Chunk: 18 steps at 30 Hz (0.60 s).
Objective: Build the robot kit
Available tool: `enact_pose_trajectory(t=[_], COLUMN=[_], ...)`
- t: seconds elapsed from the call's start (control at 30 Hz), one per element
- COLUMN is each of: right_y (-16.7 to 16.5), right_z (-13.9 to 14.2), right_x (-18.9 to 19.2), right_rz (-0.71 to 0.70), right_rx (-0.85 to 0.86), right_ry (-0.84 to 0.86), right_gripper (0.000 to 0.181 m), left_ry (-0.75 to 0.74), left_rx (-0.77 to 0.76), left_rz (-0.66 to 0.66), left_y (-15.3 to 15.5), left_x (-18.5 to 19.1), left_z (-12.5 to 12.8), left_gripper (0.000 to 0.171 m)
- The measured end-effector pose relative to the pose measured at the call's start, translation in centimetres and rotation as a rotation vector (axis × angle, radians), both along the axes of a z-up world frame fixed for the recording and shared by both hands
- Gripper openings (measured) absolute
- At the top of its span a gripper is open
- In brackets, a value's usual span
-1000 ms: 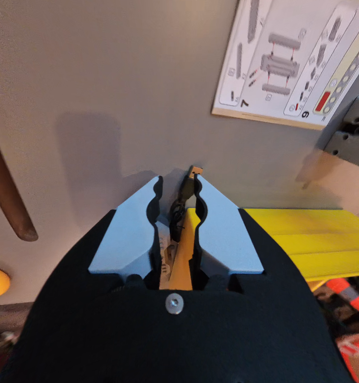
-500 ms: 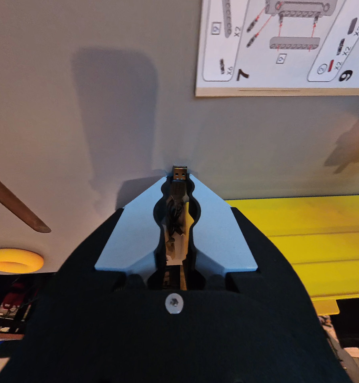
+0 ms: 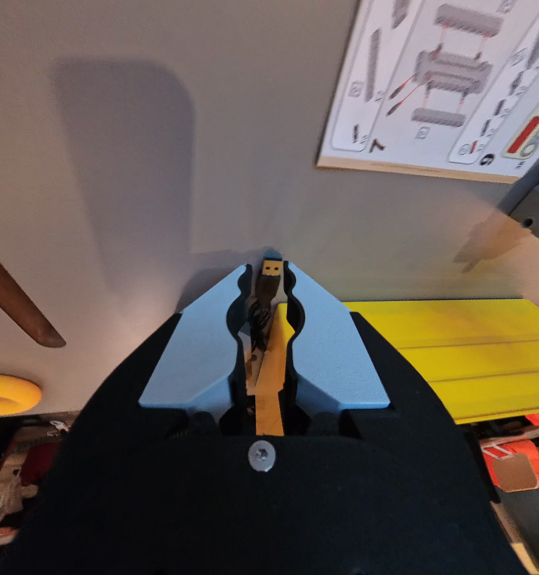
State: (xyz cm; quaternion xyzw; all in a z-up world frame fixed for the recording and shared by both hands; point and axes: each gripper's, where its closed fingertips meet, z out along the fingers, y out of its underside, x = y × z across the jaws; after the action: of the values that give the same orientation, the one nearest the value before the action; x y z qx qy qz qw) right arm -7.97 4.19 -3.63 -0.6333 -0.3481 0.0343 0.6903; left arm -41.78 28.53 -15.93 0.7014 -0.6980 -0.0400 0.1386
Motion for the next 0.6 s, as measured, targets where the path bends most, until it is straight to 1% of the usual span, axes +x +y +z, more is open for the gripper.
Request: enact_pose_trajectory(t=[0.07,0.13,0.17,0.27,0.37,0.5,0.6], right_y=[0.0,0.0,0.0,0.0,0.0,0.0,0.0], right_z=[0.1,0.0,0.0,-0.1,0.0,0.0,0.0], right_x=[-0.1,-0.2,-0.2,-0.2,-0.1,-0.2,-0.3], right_rz=[0.005,0.01,0.01,0.005,0.005,0.011,0.013], right_rx=[0.001,-0.002,-0.001,0.0,0.002,0.003,0.002], right_ry=[0.005,0.004,0.001,-0.01,-0.005,-0.003,-0.01], right_gripper=[0.047,0.047,0.047,0.047,0.047,0.047,0.047], left_ry=[-0.001,0.04,0.055,0.058,0.109,0.074,0.06], left_rx=[0.007,0.012,0.015,-0.008,0.003,-0.004,0.012], left_rz=[-0.028,-0.04,-0.043,-0.032,-0.045,0.005,0.017], left_y=[-0.1,0.0,0.0,-0.2,0.1,0.1,0.5], left_x=[0.3,-0.3,-0.5,-0.6,-1.9,-1.8,-1.7], left_z=[-0.1,-0.4,-0.6,-0.5,-0.5,-0.5,-0.5], left_gripper=[0.014,0.013,0.014,0.007,0.006,0.004,0.006])
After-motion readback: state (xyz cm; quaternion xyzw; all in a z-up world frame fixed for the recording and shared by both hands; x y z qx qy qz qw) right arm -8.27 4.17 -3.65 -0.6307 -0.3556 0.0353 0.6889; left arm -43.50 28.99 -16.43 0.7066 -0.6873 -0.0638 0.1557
